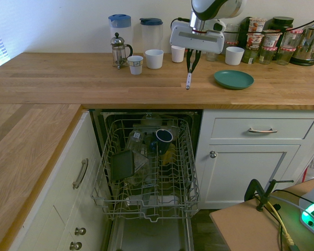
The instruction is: Put the fork in the dishwasher
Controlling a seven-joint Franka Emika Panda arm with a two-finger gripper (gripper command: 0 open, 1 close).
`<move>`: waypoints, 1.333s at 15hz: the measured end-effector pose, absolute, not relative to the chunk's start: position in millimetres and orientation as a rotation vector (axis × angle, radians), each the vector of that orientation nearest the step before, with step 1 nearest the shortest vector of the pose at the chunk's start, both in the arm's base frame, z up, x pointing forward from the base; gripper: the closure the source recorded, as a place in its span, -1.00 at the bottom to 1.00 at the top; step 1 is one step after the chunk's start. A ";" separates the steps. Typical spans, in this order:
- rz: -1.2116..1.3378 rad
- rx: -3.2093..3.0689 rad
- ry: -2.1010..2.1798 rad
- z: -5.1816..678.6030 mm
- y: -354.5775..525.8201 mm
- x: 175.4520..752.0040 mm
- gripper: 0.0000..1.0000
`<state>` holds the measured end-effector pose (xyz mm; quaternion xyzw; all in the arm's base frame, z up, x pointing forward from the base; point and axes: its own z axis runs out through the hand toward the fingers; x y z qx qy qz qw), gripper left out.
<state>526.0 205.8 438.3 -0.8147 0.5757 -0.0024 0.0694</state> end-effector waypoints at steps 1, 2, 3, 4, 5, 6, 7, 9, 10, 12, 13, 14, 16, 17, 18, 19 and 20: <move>0.019 -2.479 1.697 436.0 216.1 510.0 1.00; 0.046 -2.511 1.661 430.3 228.4 492.6 1.00; 0.069 -2.541 1.635 423.0 240.2 477.7 1.00; 0.080 -2.573 1.605 415.4 253.3 463.7 1.00; 0.083 -2.596 1.578 408.1 266.2 452.1 1.00; 0.077 -2.601 1.563 400.7 275.4 443.3 1.00; 0.064 -2.593 1.559 390.6 280.3 436.0 1.00; 0.067 -2.591 1.569 388.7 280.0 436.0 1.00; 0.070 -2.591 1.570 385.8 279.9 436.2 1.00; 0.075 -2.587 1.572 374.2 280.2 433.4 1.00; 0.083 -2.584 1.571 365.7 282.1 428.8 1.00; 0.095 -2.584 1.566 357.7 286.0 422.5 1.00; 0.122 -2.602 1.544 338.8 301.1 407.5 1.00; 0.132 -2.609 1.536 328.8 309.6 400.2 1.00; 0.146 -2.617 1.525 317.1 318.3 393.1 1.00; 0.162 -2.622 1.517 303.6 325.5 386.5 1.00; 0.176 -2.627 1.516 287.8 330.6 380.3 1.00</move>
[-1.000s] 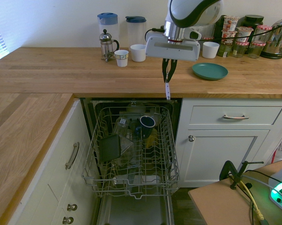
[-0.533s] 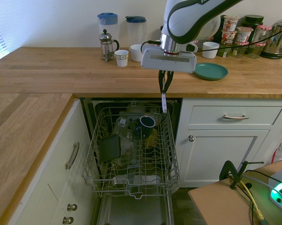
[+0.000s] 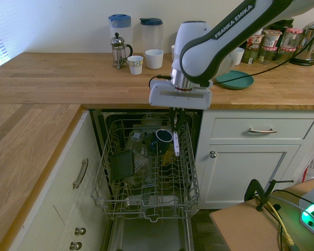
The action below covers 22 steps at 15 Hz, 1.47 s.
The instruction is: Put the fork in the dishwasher
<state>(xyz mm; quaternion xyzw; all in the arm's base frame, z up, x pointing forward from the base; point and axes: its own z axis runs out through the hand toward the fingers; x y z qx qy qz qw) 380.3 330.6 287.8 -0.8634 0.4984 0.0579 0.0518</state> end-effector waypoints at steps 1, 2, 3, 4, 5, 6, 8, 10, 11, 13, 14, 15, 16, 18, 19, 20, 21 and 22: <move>0.195 -2.632 1.517 271.0 334.2 375.7 1.00; 0.222 -2.626 1.524 254.6 337.8 372.8 1.00; 0.243 -2.620 1.533 239.5 339.7 371.2 1.00; 0.263 -2.617 1.542 223.4 340.4 369.9 1.00; 0.286 -2.619 1.546 206.4 340.1 368.4 1.00; 0.308 -2.621 1.550 191.7 340.1 367.7 1.00; 0.338 -2.616 1.562 168.9 340.3 369.9 1.00; 0.361 -2.610 1.573 150.2 340.2 375.4 1.00; 0.374 -2.605 1.584 139.5 339.7 377.0 1.00; 0.397 -2.595 1.605 118.0 337.6 382.1 1.00; 0.401 -2.595 1.609 109.4 335.9 384.6 -1.00; 0.405 -2.594 1.612 103.3 335.0 387.0 -1.00; 0.402 -2.591 1.611 104.4 336.1 389.0 -1.00; 0.400 -2.589 1.610 105.1 336.9 390.5 -1.00; 0.399 -2.589 1.610 105.2 337.0 391.4 -1.00; 0.398 -2.590 1.610 105.2 337.2 391.5 -1.00; 0.397 -2.591 1.609 105.3 337.6 391.9 -1.00; 0.396 -2.593 1.608 105.3 338.0 392.0 -1.00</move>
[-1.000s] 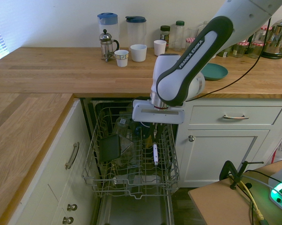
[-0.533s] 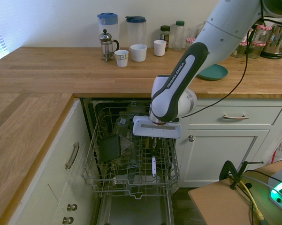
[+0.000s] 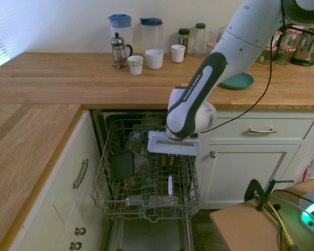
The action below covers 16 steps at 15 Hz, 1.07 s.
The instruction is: Put the fork in the dishwasher
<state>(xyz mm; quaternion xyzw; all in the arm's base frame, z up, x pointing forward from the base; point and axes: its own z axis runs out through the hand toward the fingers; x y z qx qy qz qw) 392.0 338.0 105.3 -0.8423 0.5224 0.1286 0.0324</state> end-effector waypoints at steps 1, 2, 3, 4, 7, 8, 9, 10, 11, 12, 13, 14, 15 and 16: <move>0.396 -2.595 1.607 105.2 338.3 391.8 -1.00; 0.396 -2.595 1.606 105.5 338.9 391.9 -1.00; 0.396 -2.597 1.603 105.7 339.8 391.6 -1.00; 0.396 -2.599 1.601 105.9 340.5 391.5 -1.00; 0.381 -2.606 1.581 113.5 346.6 392.1 -1.00; 0.373 -2.608 1.572 120.7 349.6 391.9 -1.00; 0.361 -2.609 1.568 130.8 352.1 390.1 -1.00; 0.343 -2.610 1.564 143.9 354.7 386.1 -1.00; 0.324 -2.609 1.564 158.4 357.6 380.4 -1.00; 0.299 -2.608 1.568 173.9 360.1 373.6 -1.00; 0.272 -2.611 1.574 189.2 361.1 365.4 -1.00; 0.248 -2.616 1.582 202.7 360.7 358.3 -1.00; 0.226 -2.620 1.592 216.3 359.3 353.4 -1.00; 0.206 -2.622 1.597 229.5 358.1 349.6 -1.00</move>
